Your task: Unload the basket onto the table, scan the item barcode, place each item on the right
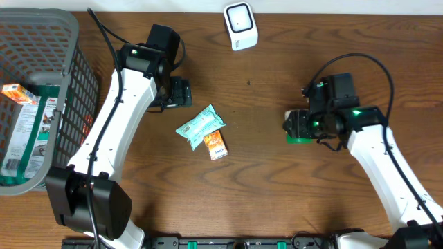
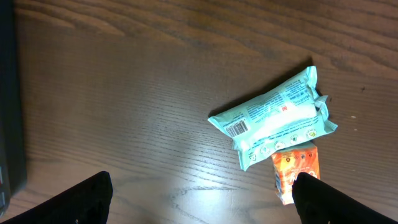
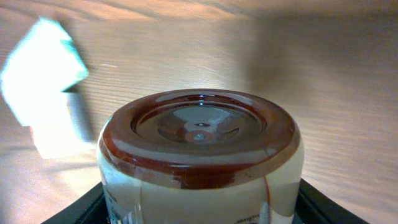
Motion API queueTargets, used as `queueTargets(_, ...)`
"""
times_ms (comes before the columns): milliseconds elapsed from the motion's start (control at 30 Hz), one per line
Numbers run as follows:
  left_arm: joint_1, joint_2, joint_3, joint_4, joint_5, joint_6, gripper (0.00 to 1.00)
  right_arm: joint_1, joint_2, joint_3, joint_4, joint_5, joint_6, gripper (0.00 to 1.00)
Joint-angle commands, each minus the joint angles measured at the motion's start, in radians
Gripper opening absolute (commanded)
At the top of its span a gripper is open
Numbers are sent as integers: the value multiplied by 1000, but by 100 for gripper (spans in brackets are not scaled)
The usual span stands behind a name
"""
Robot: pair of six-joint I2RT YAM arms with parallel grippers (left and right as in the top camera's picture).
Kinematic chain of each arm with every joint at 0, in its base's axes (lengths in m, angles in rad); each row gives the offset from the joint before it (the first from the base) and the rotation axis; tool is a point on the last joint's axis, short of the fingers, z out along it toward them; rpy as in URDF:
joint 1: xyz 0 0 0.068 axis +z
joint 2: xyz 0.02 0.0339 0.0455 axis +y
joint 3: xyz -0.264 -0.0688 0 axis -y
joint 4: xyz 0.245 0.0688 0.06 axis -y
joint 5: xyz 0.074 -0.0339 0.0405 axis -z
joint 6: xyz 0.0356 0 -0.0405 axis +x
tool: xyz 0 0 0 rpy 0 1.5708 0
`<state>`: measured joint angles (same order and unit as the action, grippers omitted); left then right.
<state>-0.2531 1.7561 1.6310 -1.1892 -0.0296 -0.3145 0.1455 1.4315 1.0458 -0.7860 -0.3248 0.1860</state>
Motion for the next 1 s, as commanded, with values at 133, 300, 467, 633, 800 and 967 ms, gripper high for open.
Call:
queueTargets(133, 2, 2, 3, -3, -9, 2, 93, -146, -3, 11, 63, -523, -30, 43)
queueTargets(300, 2, 2, 3, -3, -9, 2, 93, -192, 5, 9, 111, -734, -26, 45)
queueTargets(467, 2, 2, 3, -3, -9, 2, 93, -231, 6, 9, 208, -997, 92, 43)
queueTargets(633, 2, 2, 3, -3, -9, 2, 93, -221, 7, 4, 214, -825, 149, 38)
queueTargets(800, 2, 2, 3, -3, -9, 2, 93, -140, 10, -12, 71, -411, 101, 39)
queueTargets(967, 2, 2, 3, -3, -9, 2, 93, 14, 40, -48, 110, -243, 124, 41)
